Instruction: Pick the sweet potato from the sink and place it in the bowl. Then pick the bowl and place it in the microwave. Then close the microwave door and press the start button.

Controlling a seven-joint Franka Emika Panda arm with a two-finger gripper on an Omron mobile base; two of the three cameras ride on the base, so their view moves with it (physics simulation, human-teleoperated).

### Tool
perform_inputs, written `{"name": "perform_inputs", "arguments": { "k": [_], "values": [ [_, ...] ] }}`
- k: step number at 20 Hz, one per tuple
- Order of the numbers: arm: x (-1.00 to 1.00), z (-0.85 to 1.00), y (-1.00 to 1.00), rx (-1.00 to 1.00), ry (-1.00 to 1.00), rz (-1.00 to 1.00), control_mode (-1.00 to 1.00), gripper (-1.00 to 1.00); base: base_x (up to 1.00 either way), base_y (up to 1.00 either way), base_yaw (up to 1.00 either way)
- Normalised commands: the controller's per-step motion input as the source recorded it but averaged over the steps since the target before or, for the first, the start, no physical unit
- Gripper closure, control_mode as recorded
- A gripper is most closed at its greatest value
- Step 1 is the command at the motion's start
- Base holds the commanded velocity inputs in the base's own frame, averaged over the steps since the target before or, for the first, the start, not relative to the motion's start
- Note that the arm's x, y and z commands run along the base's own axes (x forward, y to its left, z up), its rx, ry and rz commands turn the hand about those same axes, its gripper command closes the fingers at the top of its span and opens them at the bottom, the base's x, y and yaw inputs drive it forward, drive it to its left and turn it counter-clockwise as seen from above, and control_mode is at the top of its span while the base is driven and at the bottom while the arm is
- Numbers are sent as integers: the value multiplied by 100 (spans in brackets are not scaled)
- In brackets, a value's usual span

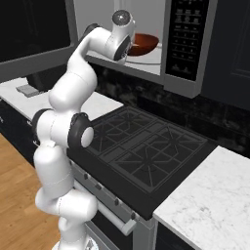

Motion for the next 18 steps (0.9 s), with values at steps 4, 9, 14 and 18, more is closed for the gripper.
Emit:
{"name": "perform_inputs", "arguments": {
  "k": [4, 9, 14, 18],
  "values": [
    [5, -7, 0, 0, -16, 5, -100, -100, 0, 0, 0],
    [-18, 0, 3, 0, -17, 4, -100, -100, 0, 0, 0],
    [-48, 1, 15, 1, -14, 2, -100, -100, 0, 0, 0],
    [-78, 3, 26, 0, -5, 2, -100, -100, 0, 0, 0]
  ]
}}
